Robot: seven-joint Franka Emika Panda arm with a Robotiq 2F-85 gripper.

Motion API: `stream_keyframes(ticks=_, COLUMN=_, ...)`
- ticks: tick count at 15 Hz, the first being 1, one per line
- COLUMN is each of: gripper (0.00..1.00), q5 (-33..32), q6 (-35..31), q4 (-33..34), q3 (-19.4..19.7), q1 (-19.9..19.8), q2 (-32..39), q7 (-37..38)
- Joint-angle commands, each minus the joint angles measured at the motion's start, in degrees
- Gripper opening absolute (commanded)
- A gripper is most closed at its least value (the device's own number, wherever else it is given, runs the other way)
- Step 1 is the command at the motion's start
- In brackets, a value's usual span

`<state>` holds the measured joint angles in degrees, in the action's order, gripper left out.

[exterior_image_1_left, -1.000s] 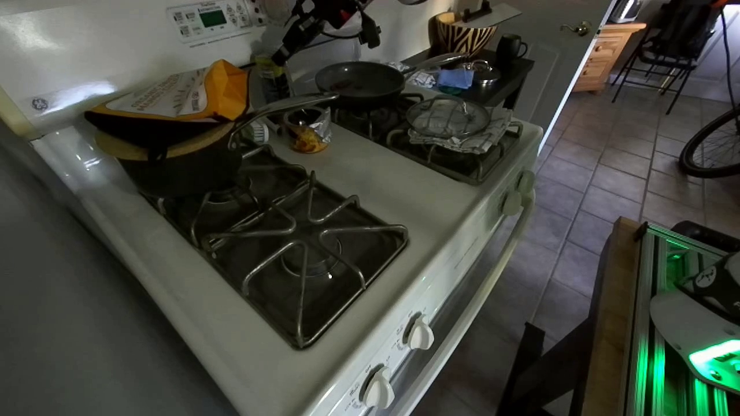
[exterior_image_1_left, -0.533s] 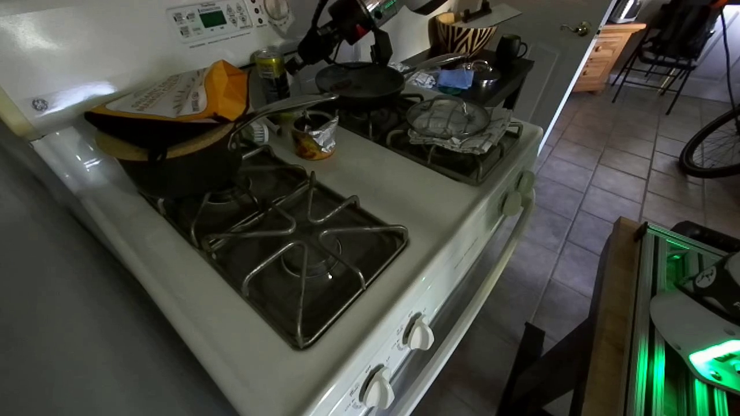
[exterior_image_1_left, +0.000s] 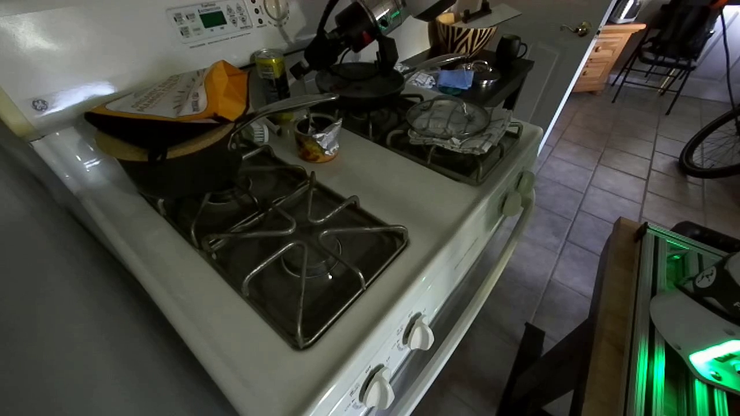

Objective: Use the spoon to scoop up the contents in the tin can and put them on the can

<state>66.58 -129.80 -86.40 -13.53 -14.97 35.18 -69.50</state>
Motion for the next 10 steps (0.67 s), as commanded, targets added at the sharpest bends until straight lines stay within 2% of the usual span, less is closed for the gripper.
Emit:
stream_keyframes(ticks=1, gripper=0.02, q5=5.86, q6=3.15, q4=1.13, q3=2.48, q1=1.33, q2=1.25, q7=-3.71)
stream_keyframes(ticks=10, gripper=0.02, q5=12.22, q6=9.78, q4=1.31, q3=7.04, q1=2.43, q2=2.16, q7=-6.72)
